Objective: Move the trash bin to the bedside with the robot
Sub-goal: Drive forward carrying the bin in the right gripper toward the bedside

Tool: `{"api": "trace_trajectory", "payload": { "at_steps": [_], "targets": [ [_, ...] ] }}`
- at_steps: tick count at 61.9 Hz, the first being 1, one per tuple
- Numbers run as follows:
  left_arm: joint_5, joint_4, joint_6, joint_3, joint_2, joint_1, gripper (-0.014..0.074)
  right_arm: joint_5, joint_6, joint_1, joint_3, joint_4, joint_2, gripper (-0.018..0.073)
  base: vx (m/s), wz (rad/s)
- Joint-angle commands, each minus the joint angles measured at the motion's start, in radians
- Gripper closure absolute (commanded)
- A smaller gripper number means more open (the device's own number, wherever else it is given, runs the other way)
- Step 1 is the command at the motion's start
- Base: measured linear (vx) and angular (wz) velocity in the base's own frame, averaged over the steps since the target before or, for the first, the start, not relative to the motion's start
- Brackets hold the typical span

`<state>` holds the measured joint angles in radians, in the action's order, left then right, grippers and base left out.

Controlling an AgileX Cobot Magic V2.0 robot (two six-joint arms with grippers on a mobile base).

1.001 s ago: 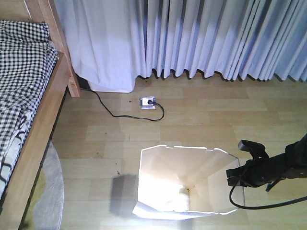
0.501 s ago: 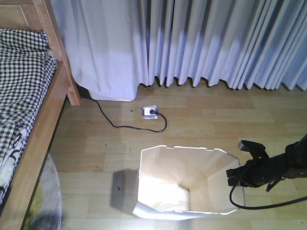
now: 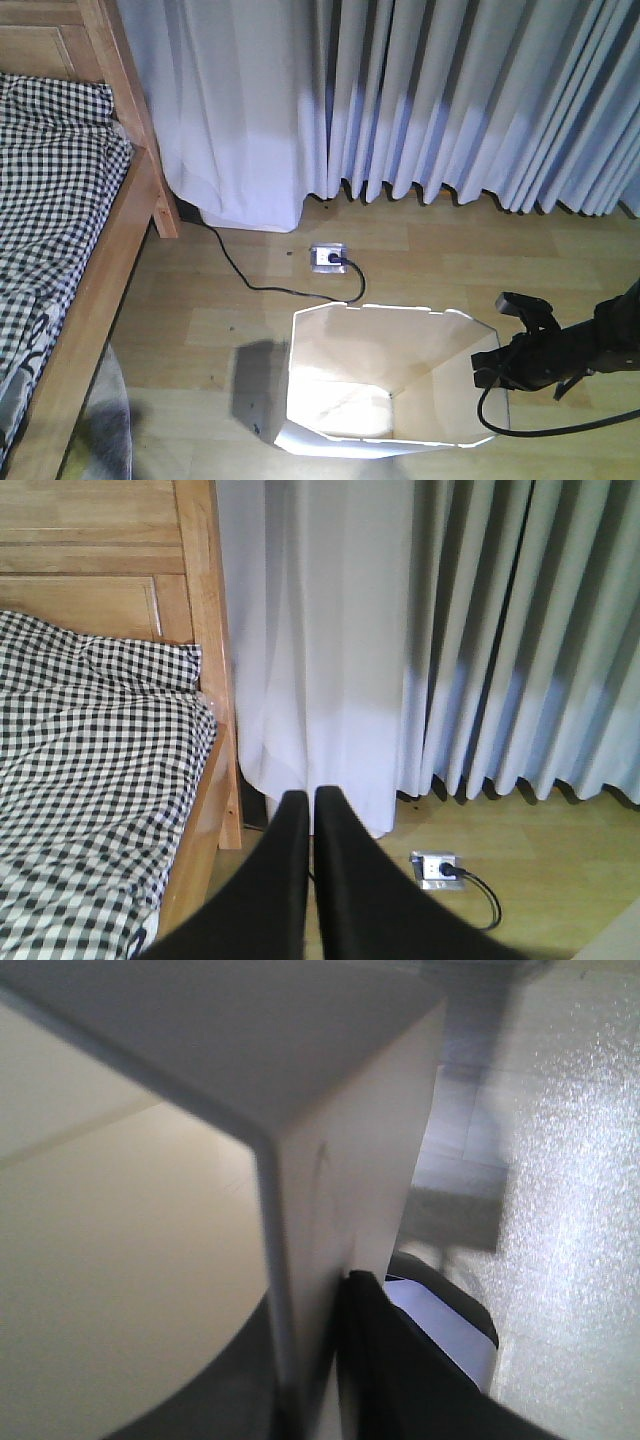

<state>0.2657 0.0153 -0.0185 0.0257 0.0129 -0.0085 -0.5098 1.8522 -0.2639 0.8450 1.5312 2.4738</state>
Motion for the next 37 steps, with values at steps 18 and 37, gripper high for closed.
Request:
{"api": "trace_trajectory", "payload": {
  "at_steps": [18,37],
  "targets": [
    [-0.069,0.003,-0.004,0.019,0.014,-0.006,0.0602,-0.231,0.008,-0.003,0.004,0.008,-0.068,0.0564,0.18,0.0],
    [-0.069,0.003,-0.004,0.019,0.014,-0.006,0.0602,-0.231,0.008,-0.003,0.004,0.008,-0.068,0.0564,0.16,-0.05]
  ]
}}
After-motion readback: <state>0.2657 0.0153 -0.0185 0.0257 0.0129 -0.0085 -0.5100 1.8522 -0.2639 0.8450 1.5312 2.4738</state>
